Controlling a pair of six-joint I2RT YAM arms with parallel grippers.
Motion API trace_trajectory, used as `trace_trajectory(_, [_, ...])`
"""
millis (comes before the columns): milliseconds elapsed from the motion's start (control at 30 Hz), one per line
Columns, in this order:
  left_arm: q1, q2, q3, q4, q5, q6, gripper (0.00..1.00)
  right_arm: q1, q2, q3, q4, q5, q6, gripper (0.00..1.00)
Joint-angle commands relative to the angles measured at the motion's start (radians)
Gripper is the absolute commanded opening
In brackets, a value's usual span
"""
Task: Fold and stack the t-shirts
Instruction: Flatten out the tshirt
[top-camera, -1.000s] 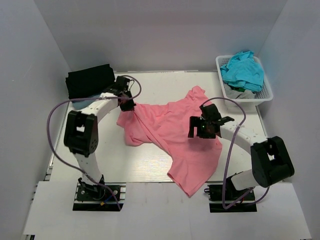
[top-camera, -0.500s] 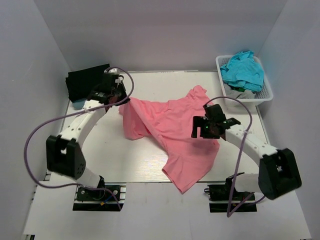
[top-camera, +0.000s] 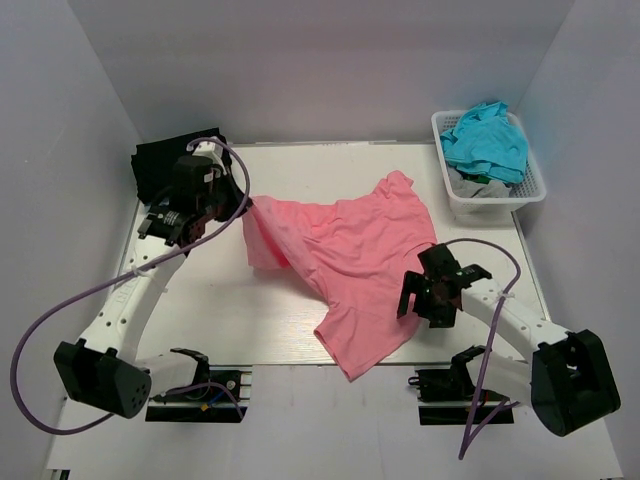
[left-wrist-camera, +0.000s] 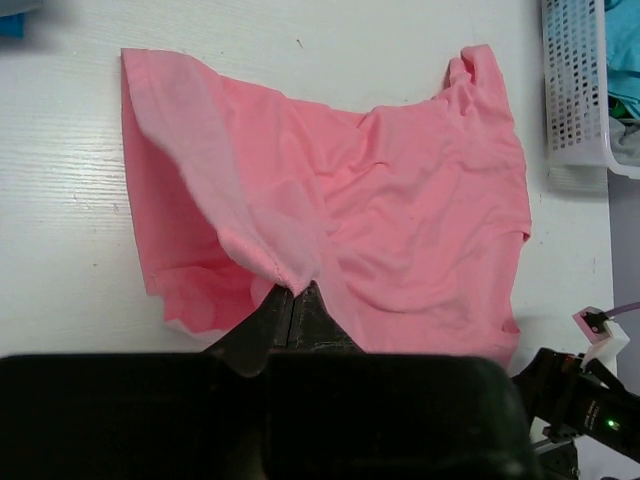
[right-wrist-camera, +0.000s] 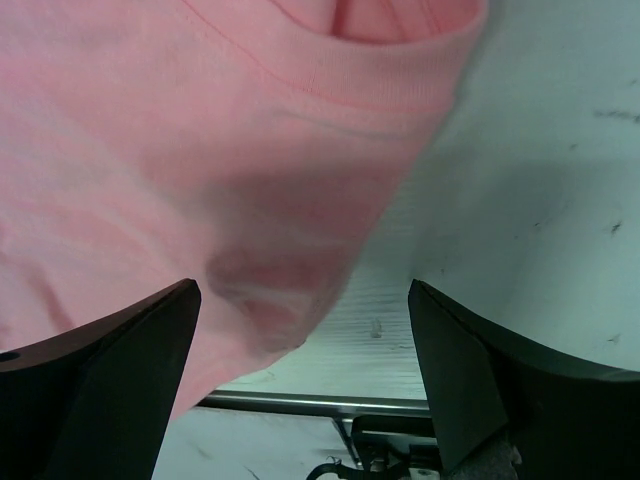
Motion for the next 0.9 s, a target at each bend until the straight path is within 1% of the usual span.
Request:
trace_trajectory(0, [-0.003, -0.036, -0.030, -0.007, 0.046, -0.007, 0.00, 0.009, -0.014, -0.021, 0.021, -0.067, 0.062, 0.90])
trace_trajectory(33, [-0.003, -0.036, -0.030, -0.007, 0.046, -0.007, 0.00, 0.012, -0.003, -0.025, 0.056, -0.076, 0.057, 0.90])
trace_trajectory(100, [-0.003, -0.047, -0.030, -0.007, 0.046, -0.016, 0.00, 0.023, 0.017, -0.045, 0.076, -0.123, 0.063, 0.85])
trace_trajectory(133, [-0.003, -0.056, -0.040, -0.007, 0.046, -0.016, 0.00, 0.026, 0.023, -0.048, 0.123, -0.143, 0.063, 0.80])
trace_trajectory(167, [-0.003, -0.065, -0.040, -0.007, 0.046, -0.016, 0.00, 0.028, 0.028, -0.053, 0.133, -0.145, 0.065, 0.70])
trace_trajectory(233, [-0.003, -0.076, -0.051, 0.002, 0.046, -0.016, 0.00, 0.029, 0.040, -0.045, 0.142, -0.118, 0.066, 0.64])
trace_trajectory(267, [-0.003, -0.076, -0.051, 0.002, 0.046, -0.016, 0.00, 0.029, 0.040, -0.031, 0.147, -0.102, 0.066, 0.58])
trace_trajectory(300, [-0.003, -0.088, -0.062, 0.002, 0.046, -0.027, 0.00, 0.023, 0.033, -0.016, 0.153, -0.050, 0.075, 0.31])
trace_trajectory(333, [-0.003, -0.088, -0.062, 0.002, 0.046, -0.027, 0.00, 0.022, 0.020, 0.002, 0.155, -0.042, 0.077, 0.09])
trace_trajectory(367, [-0.003, -0.088, -0.062, 0.002, 0.046, -0.027, 0.00, 0.023, 0.000, 0.016, 0.147, 0.000, 0.088, 0.00])
trace_trajectory(400, [-0.003, -0.088, -0.062, 0.002, 0.046, -0.027, 0.00, 0.022, -0.010, 0.034, 0.111, 0.071, 0.108, 0.00])
trace_trajectory(433, [-0.003, -0.099, -0.048, 0.002, 0.046, -0.027, 0.00, 0.022, -0.030, 0.107, 0.092, 0.093, 0.106, 0.00])
trace_trajectory(467, [-0.003, -0.099, -0.037, -0.019, 0.035, -0.027, 0.00, 0.019, -0.056, 0.136, 0.063, 0.117, 0.111, 0.00])
trace_trajectory(500, [-0.003, -0.110, -0.018, -0.028, 0.035, -0.027, 0.00, 0.022, -0.064, 0.168, -0.019, 0.183, 0.111, 0.00])
trace_trajectory(533, [-0.003, -0.110, -0.007, -0.039, 0.023, -0.027, 0.00, 0.019, -0.101, 0.258, -0.051, 0.203, 0.109, 0.00])
trace_trajectory(667, [-0.003, -0.166, 0.067, -0.108, -0.048, 0.008, 0.00, 0.012, -0.162, 0.441, -0.215, 0.315, 0.085, 0.00])
trace_trajectory(767, [-0.003, -0.176, 0.165, -0.142, -0.095, 0.024, 0.00, 0.011, -0.182, 0.637, -0.290, 0.384, 0.059, 0.00])
trace_trajectory(800, [-0.003, -0.176, 0.215, -0.153, -0.108, 0.037, 0.00, 0.011, -0.193, 0.665, -0.299, 0.401, 0.050, 0.00])
trace_trajectory(833, [-0.003, -0.185, 0.239, -0.168, -0.129, 0.037, 0.00, 0.012, -0.198, 0.759, -0.318, 0.445, 0.043, 0.00])
trace_trajectory(867, [-0.003, -0.185, 0.262, -0.168, -0.140, 0.048, 0.00, 0.011, -0.208, 0.791, -0.324, 0.464, 0.040, 0.00])
